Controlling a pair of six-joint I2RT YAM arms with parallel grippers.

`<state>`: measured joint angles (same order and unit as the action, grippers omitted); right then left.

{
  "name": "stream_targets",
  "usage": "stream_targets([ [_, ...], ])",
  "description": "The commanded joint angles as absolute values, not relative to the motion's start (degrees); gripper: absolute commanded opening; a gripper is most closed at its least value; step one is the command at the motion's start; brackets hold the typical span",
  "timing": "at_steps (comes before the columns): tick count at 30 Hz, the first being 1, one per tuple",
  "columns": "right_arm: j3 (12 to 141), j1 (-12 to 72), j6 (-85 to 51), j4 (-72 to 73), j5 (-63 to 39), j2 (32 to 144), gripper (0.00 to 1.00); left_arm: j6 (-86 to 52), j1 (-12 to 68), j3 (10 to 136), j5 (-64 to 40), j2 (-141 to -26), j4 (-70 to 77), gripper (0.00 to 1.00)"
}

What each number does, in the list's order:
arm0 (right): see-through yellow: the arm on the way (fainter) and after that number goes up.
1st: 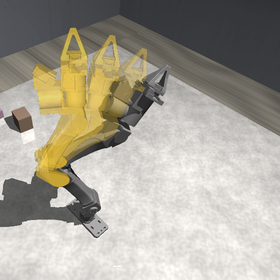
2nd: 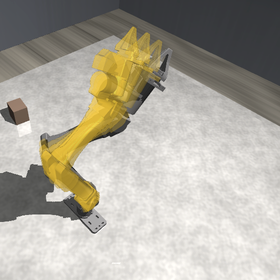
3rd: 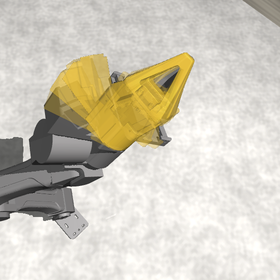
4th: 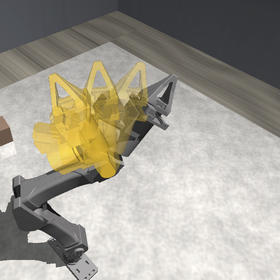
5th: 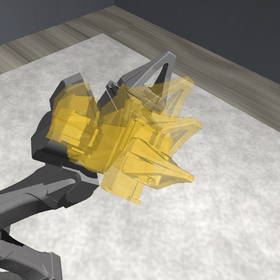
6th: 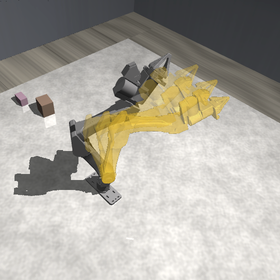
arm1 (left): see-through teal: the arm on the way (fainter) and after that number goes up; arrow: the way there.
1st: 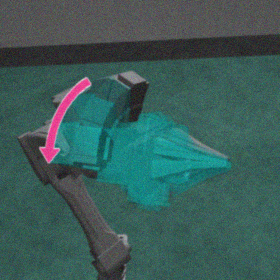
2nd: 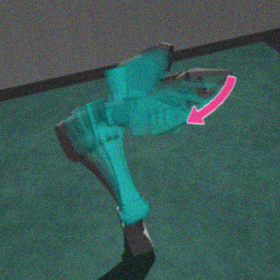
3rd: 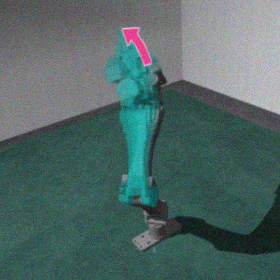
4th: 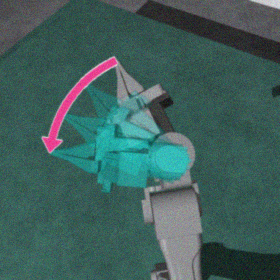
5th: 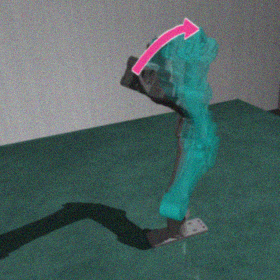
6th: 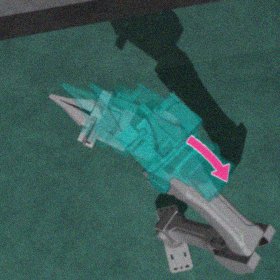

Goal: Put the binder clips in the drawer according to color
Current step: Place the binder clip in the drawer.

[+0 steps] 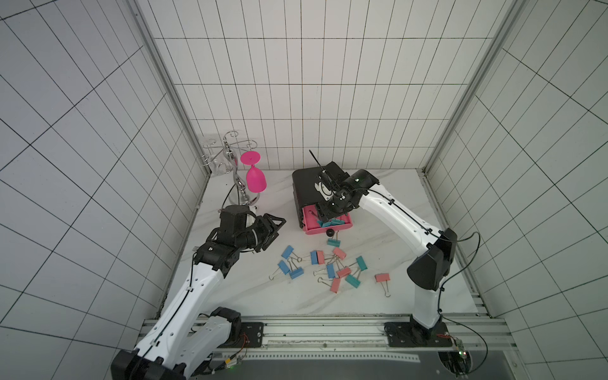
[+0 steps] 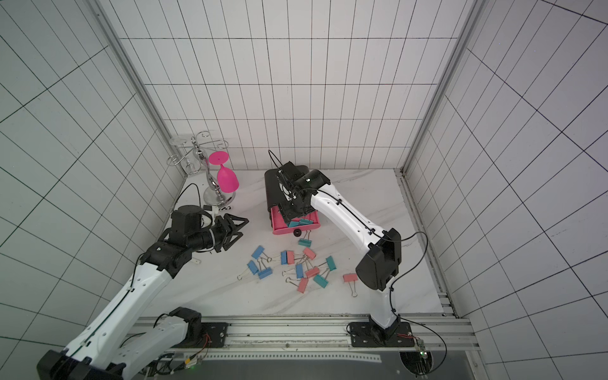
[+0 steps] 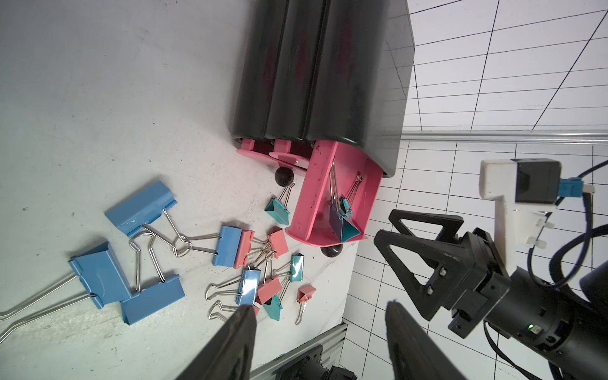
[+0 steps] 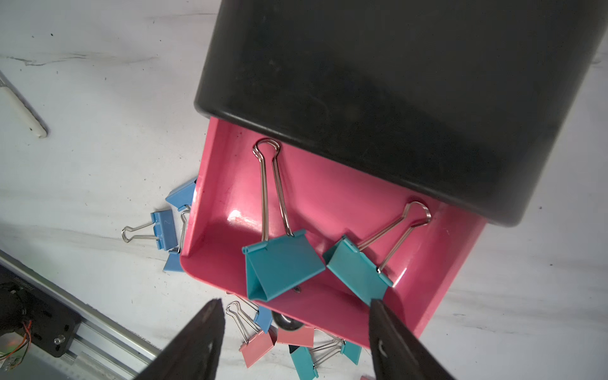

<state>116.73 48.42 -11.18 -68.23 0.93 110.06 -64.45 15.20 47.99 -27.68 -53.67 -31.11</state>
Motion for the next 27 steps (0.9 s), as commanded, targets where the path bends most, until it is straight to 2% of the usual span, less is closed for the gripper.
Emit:
stream_targets([
  [1, 117.4, 48.8, -12.0, -69.9, 4.5, 107.0, 0.71, -63.3, 14.9, 49.4, -27.9, -53.4, -32.0, 0.66],
  [6, 110.2, 48.4, -15.1, -68.3, 7.6, 99.8, 0.67, -62.3, 14.9, 50.7, -27.9, -53.5, -33.5, 0.66],
  [15, 83.2, 45.5, -26.7, -63.2, 8.1, 80.2, 0.65, -59.6, 16.6, 49.3, -25.0, -48.8, -40.6, 0.66],
  [20, 69.5, 44.7, -35.2, -58.8, 4.9, 72.6, 0.64, -62.1, 21.4, 44.3, -21.4, -43.8, -42.3, 0.66],
  [27, 59.0, 45.2, -44.3, -53.3, 1.6, 69.1, 0.64, -66.7, 32.5, 38.3, -13.9, -40.0, -42.6, 0.66],
])
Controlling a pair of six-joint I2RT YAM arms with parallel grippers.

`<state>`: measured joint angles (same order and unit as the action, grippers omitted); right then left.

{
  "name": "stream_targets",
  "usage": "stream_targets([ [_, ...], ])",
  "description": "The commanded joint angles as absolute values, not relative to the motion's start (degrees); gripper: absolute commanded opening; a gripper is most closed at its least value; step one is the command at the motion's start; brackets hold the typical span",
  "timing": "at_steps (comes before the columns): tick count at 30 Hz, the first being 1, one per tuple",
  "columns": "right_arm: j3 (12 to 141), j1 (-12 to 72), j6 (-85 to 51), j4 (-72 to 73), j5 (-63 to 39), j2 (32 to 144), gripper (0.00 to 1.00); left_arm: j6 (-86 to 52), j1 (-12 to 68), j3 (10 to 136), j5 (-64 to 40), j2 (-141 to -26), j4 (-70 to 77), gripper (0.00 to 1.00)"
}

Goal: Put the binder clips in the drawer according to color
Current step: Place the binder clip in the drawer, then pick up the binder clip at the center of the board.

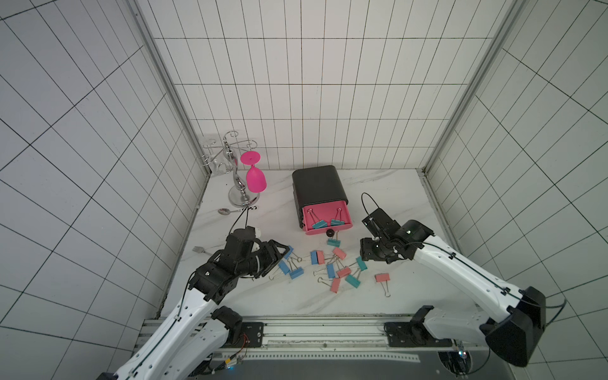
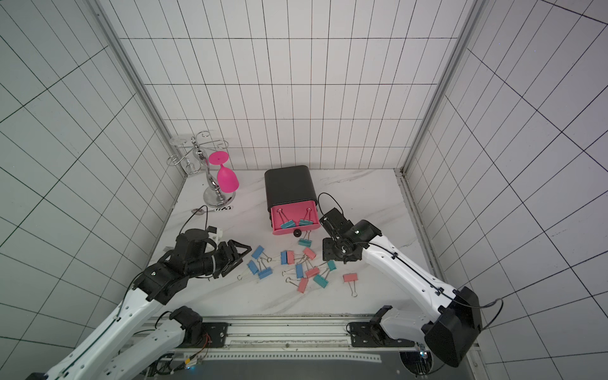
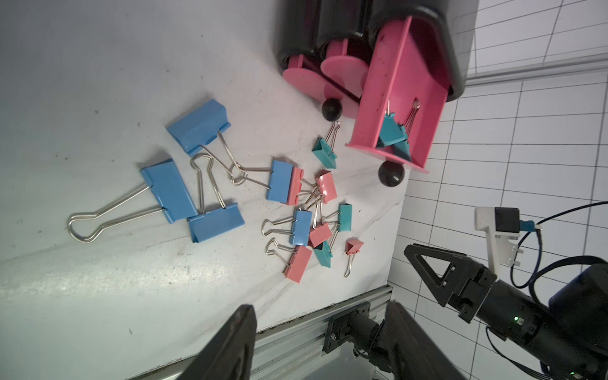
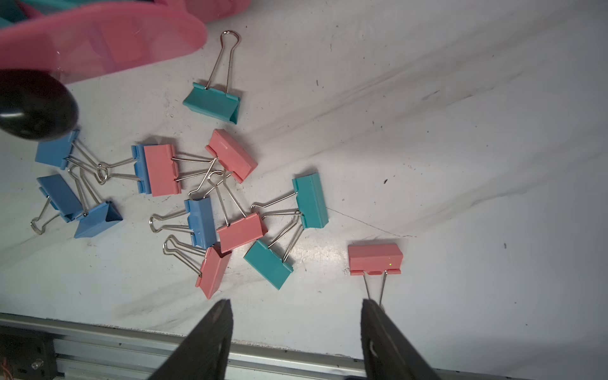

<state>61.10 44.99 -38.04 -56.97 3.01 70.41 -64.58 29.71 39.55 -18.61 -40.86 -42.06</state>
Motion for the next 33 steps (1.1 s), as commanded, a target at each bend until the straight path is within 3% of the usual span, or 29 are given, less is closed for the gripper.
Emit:
stream_targets([
  [1, 58.1, 45.5, -45.3, -52.8, 1.5, 68.8, 0.63, -67.4, 34.3, 38.0, -12.7, -39.9, -42.6, 0.66],
  [11, 51.1, 49.4, -54.0, -49.5, 3.2, 66.2, 0.64, -69.8, 45.0, 38.8, -6.4, -42.8, -42.8, 0.65],
  [24, 51.0, 53.2, -64.0, -51.6, 7.3, 68.6, 0.67, -71.0, 46.0, 38.4, -4.1, -41.9, -43.1, 0.66],
  [33, 52.8, 54.1, -70.9, -51.7, 3.6, 74.4, 0.68, -71.8, 45.9, 37.1, -1.9, -39.4, -42.8, 0.66],
])
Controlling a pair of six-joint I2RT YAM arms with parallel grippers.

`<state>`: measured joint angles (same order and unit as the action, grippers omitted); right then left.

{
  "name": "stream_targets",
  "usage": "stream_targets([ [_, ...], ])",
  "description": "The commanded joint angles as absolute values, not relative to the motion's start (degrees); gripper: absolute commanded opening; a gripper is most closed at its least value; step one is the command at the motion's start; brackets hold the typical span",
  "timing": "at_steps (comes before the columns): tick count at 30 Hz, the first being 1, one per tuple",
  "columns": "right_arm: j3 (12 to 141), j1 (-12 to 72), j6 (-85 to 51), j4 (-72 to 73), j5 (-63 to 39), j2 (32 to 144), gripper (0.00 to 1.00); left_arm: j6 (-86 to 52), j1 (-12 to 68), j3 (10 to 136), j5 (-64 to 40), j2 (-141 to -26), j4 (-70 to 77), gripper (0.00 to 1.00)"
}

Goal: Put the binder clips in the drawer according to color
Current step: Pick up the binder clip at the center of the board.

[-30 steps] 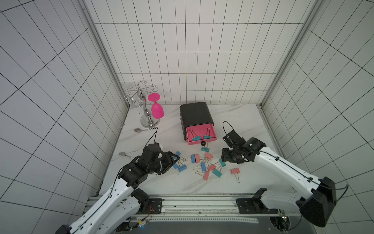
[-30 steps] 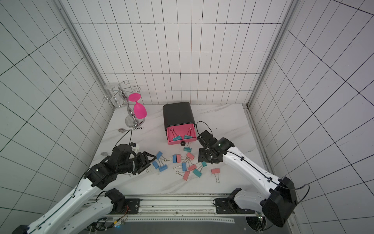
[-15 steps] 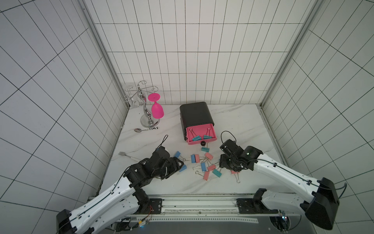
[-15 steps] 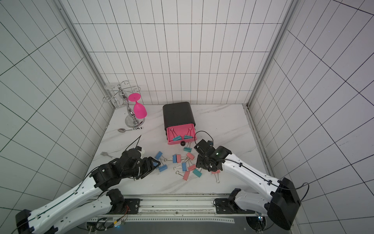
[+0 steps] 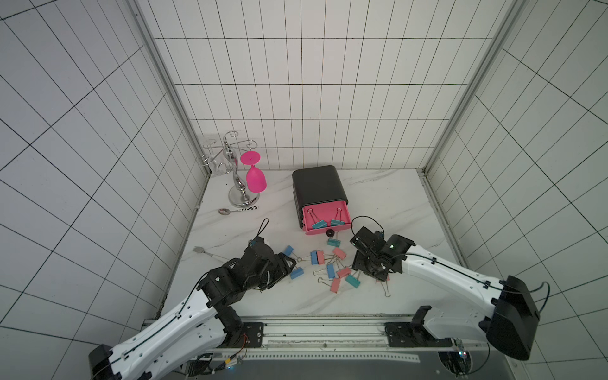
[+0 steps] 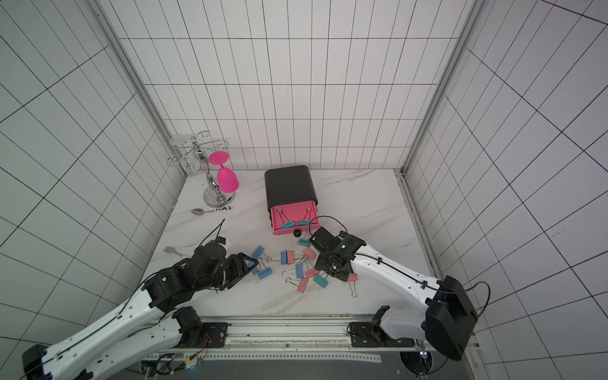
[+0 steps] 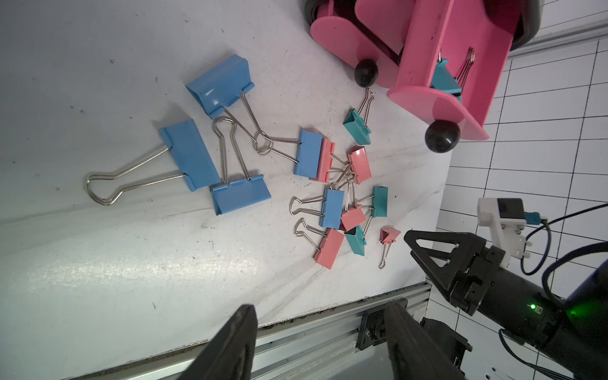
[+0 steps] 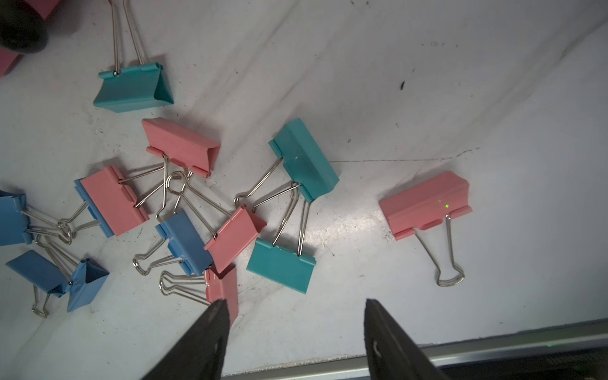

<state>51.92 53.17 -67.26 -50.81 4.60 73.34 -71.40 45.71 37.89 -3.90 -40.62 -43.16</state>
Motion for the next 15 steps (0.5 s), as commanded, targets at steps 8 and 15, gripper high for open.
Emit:
stream_targets([
  [8, 50.2, 56.3, -73.7, -46.6, 0.1, 77.3, 0.69, -72.6, 45.8, 35.9, 0.5, -36.4, -43.1, 0.66],
  [15, 50.1, 56.9, -73.7, -43.8, -1.9, 80.8, 0.68, -72.6, 45.8, 35.7, 1.1, -35.8, -43.7, 0.67],
])
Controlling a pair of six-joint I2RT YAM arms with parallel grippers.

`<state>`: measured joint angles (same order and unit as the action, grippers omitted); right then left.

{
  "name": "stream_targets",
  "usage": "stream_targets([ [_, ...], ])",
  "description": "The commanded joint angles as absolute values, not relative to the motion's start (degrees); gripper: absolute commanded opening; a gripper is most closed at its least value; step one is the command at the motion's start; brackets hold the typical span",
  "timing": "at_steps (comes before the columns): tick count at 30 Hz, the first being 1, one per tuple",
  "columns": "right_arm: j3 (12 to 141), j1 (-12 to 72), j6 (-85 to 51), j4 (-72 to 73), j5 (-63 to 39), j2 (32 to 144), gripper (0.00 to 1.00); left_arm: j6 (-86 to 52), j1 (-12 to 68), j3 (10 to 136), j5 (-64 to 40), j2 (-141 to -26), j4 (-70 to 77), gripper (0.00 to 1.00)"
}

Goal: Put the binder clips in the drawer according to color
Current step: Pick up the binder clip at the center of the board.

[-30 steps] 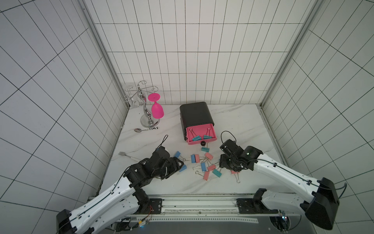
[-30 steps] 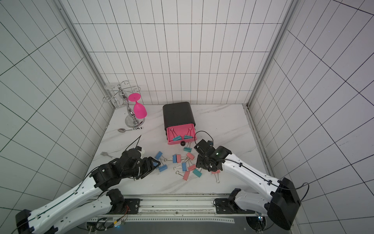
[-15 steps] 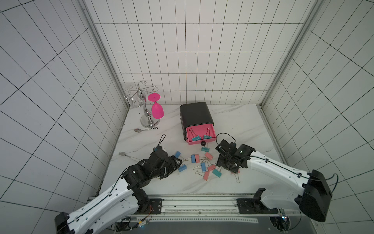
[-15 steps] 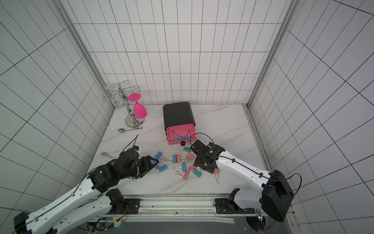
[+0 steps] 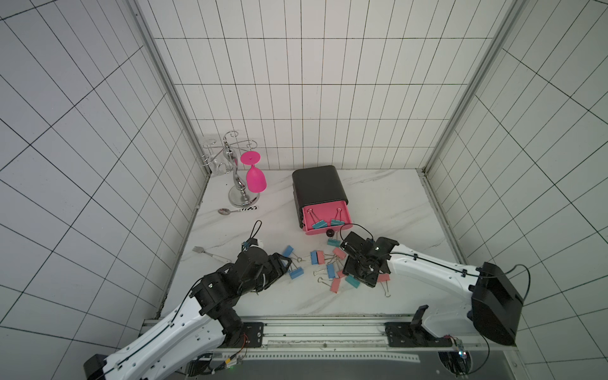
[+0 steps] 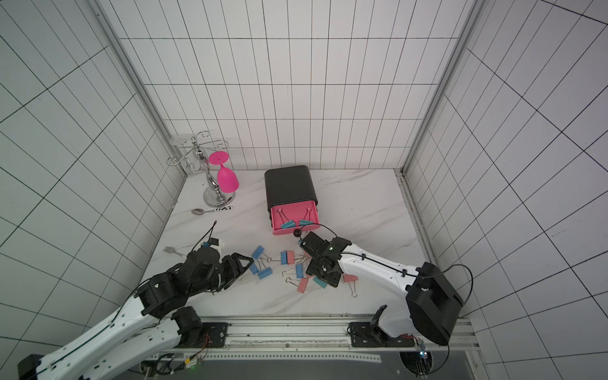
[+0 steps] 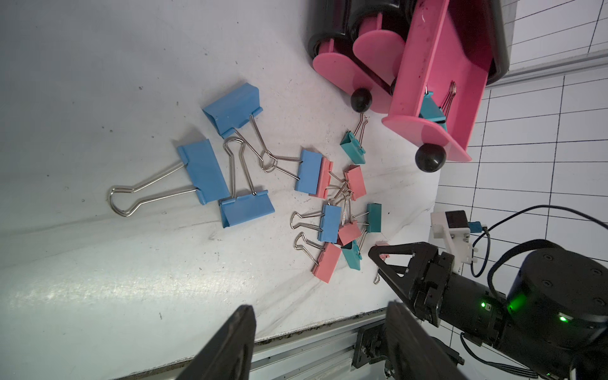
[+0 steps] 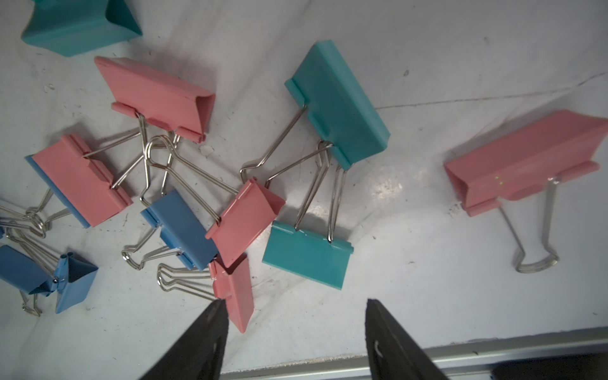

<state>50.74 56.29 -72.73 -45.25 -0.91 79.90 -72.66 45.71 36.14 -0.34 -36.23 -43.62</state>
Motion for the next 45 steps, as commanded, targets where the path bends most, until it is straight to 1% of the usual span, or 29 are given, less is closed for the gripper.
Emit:
stream_targets([
  [1, 50.1, 56.9, -73.6, -43.6, -2.2, 81.1, 0.68, -72.7, 45.7, 35.6, 1.0, -35.7, -43.7, 0.67],
  [15, 46.6, 57.3, -76.4, -42.3, -3.1, 80.7, 0.63, -72.9, 44.8, 35.3, 0.3, -35.4, -43.5, 0.67],
  [21, 44.5, 57.4, -77.3, -40.1, -3.6, 80.5, 0.63, -73.0, 44.5, 34.9, 0.0, -35.0, -43.2, 0.67],
  [37, 47.7, 57.5, -76.0, -40.1, -3.1, 84.4, 0.67, -71.0, 39.6, 34.1, -4.8, -35.3, -42.2, 0.67],
  [45, 47.2, 56.4, -76.0, -39.7, -3.1, 85.6, 0.68, -70.7, 38.2, 33.3, -6.1, -35.4, -41.2, 0.67],
])
